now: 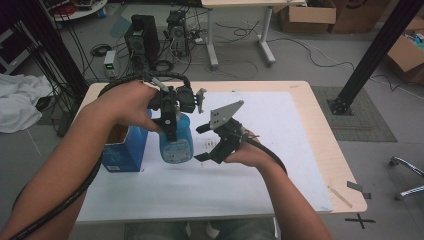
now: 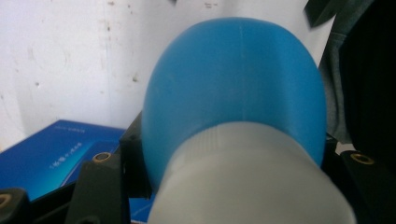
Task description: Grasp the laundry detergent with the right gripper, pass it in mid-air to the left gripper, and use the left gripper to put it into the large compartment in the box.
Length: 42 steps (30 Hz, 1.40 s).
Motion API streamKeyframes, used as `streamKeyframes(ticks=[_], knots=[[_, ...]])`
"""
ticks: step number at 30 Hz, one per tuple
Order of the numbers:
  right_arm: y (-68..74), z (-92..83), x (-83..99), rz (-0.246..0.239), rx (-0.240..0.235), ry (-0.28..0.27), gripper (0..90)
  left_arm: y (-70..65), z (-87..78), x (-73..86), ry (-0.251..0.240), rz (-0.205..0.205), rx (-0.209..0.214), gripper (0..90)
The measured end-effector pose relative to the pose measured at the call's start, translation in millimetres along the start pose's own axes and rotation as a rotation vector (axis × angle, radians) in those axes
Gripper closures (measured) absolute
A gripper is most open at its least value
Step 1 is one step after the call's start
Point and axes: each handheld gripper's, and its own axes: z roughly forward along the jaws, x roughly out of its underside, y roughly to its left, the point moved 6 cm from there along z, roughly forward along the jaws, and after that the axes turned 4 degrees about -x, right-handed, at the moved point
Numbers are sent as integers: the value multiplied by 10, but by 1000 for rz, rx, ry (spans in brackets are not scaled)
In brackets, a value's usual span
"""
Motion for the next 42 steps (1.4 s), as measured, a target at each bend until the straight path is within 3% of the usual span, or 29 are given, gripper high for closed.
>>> streamKeyframes(ticks=[7,13,18,23,31,32,33,35,38,42], knots=[[-42,-240,-2,-2,2,167,24,87,-155,78,12,-69,-2,384],[-40,-381,-14,-29,-9,354,0,191,-367,176,6,-172,-1,383],[-19,-466,-6,-46,-27,508,0,275,-542,266,13,-261,25,383],[-62,-551,30,-33,-30,566,0,411,-735,388,-1,-402,47,383],[-94,-609,153,-25,-39,623,0,657,-1017,722,-6,-705,70,383],[-94,-612,162,-25,-41,628,0,683,-1049,778,-7,-760,66,383],[-92,-614,180,-23,-44,638,0,703,-1072,824,4,-778,67,383],[-94,-620,200,-26,-49,655,0,748,-1120,943,16,-861,76,383],[-101,-640,206,-27,-47,671,0,780,-1146,1077,37,-949,87,383],[-108,-671,195,-29,-51,681,0,797,-1169,1210,61,-1021,101,382]])
